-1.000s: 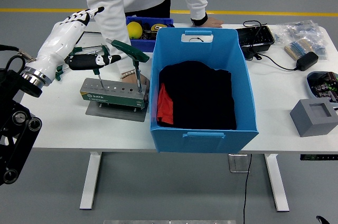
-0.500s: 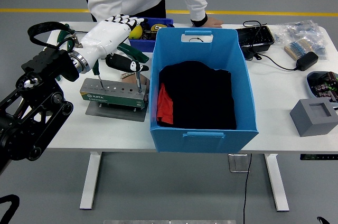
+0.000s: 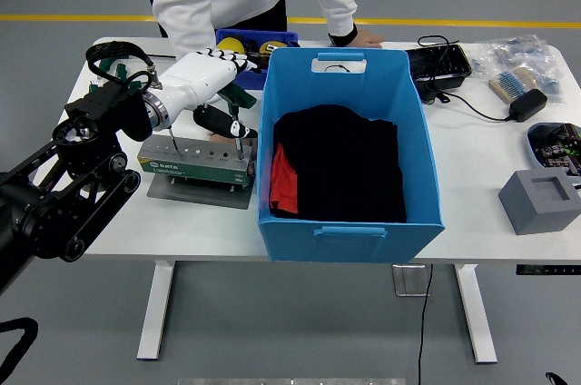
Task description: Lift tool from toolbox,place it in box,lift tool from toolbox,place it in box
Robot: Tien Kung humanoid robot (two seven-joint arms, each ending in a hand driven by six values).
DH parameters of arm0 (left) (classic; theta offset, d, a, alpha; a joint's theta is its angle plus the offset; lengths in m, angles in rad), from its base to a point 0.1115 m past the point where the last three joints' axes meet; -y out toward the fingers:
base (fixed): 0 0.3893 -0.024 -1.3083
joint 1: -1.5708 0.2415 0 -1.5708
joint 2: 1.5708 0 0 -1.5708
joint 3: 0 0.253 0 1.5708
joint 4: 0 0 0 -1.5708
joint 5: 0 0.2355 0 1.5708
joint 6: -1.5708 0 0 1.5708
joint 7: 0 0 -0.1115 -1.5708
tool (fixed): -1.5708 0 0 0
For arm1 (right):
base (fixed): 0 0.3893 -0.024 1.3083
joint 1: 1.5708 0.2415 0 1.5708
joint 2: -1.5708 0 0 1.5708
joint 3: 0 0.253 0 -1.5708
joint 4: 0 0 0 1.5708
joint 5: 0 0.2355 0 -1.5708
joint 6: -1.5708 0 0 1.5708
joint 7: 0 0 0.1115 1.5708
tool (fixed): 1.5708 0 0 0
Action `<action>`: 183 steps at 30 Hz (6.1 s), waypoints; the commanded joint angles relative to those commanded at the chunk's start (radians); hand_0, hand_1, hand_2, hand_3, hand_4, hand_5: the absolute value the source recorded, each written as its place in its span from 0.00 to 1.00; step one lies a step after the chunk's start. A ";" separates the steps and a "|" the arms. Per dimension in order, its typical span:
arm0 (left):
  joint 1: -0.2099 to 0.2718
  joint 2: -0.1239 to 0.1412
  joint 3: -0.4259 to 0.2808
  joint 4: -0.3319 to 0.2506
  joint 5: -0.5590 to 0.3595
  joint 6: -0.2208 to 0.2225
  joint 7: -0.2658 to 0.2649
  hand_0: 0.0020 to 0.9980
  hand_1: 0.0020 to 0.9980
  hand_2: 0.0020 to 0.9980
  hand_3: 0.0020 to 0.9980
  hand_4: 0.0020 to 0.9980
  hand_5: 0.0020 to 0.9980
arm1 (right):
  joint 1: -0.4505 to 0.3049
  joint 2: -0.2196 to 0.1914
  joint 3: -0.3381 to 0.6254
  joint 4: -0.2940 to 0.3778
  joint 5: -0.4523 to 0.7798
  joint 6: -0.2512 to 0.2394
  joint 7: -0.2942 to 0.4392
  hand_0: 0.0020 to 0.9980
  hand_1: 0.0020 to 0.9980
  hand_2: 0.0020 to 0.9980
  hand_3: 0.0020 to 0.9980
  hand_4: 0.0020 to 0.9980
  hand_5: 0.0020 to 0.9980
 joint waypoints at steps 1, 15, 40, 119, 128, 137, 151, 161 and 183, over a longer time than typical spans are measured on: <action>-0.009 0.001 0.010 0.011 0.000 0.004 -0.003 0.87 0.83 0.80 0.76 1.00 0.52 | 0.000 0.000 -0.001 0.000 0.001 0.000 0.000 0.68 0.66 0.71 0.56 0.78 0.67; -0.068 0.000 0.059 0.100 0.000 0.050 -0.028 0.66 0.55 0.52 0.58 1.00 0.53 | 0.001 -0.002 0.006 -0.002 -0.008 0.001 -0.002 0.68 0.66 0.71 0.56 0.78 0.67; -0.086 -0.005 0.087 0.174 0.000 0.072 -0.009 0.43 0.21 0.21 0.27 1.00 0.56 | 0.004 -0.004 0.008 -0.004 -0.009 0.002 -0.001 0.68 0.66 0.71 0.56 0.78 0.67; -0.299 0.085 0.216 -0.045 -0.324 0.287 -0.090 0.12 0.00 0.03 0.02 0.65 0.49 | -0.008 -0.001 0.022 -0.004 -0.023 -0.003 -0.007 0.68 0.66 0.71 0.56 0.78 0.67; -0.284 -0.014 0.322 -0.030 -0.430 0.313 -0.131 0.13 0.00 0.03 0.02 0.65 0.49 | -0.004 -0.003 0.026 -0.004 -0.034 -0.003 -0.009 0.68 0.66 0.71 0.56 0.78 0.67; -0.283 -0.101 0.426 0.103 -0.460 0.315 -0.158 0.13 0.00 0.03 0.03 0.65 0.49 | 0.004 -0.008 0.038 -0.004 -0.053 -0.003 -0.013 0.68 0.66 0.71 0.56 0.78 0.67; -0.330 -0.205 0.538 0.286 -0.516 0.201 -0.126 0.27 0.17 0.20 0.23 0.74 0.63 | 0.008 -0.014 0.053 -0.005 -0.081 -0.001 -0.017 0.68 0.66 0.71 0.56 0.78 0.67; -0.349 -0.230 0.548 0.351 -0.516 0.191 -0.168 0.69 0.69 0.72 0.73 0.95 0.79 | 0.012 -0.017 0.067 -0.005 -0.100 -0.001 -0.018 0.68 0.66 0.71 0.56 0.78 0.67; -0.336 -0.190 0.332 0.252 -0.394 0.285 -0.198 0.78 0.76 0.79 0.78 1.00 0.78 | 0.013 -0.018 0.079 -0.005 -0.101 -0.003 -0.015 0.68 0.66 0.71 0.56 0.78 0.67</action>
